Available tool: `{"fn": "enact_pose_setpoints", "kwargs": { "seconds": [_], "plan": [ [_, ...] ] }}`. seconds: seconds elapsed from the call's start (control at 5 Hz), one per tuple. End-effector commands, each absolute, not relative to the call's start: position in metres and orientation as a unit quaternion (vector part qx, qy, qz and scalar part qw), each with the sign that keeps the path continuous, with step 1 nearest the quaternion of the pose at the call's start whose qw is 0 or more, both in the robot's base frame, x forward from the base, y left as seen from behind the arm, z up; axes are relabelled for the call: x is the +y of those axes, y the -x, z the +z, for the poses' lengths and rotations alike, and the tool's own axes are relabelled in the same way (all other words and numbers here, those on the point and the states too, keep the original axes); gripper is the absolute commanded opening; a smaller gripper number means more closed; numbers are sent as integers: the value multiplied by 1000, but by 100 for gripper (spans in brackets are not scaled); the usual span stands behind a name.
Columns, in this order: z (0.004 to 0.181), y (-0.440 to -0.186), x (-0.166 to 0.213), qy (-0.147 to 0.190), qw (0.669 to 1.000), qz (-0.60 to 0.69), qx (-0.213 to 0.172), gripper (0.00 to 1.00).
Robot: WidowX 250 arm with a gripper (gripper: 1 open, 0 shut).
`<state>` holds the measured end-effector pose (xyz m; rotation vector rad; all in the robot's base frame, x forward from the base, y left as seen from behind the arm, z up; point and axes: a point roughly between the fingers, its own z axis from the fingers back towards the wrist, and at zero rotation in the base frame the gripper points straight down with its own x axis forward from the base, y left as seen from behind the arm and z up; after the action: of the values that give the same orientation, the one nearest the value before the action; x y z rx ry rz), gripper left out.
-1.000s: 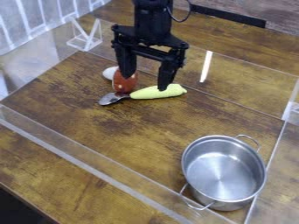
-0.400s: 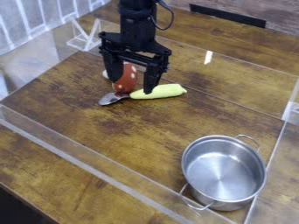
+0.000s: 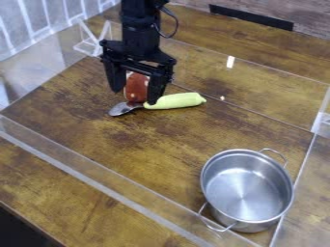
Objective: Put the mushroom in the silver pot
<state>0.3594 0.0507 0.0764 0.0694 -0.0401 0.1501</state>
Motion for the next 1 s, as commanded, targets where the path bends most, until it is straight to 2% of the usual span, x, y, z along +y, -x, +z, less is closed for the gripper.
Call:
{"fn": "enact_pose_setpoints", "kwargs": {
  "seconds": [0.0, 0.8],
  "plan": [
    [92, -371, 71, -37, 993, 92, -57, 100],
    [89, -390, 89, -21, 992, 101, -77, 100]
  ]
}}
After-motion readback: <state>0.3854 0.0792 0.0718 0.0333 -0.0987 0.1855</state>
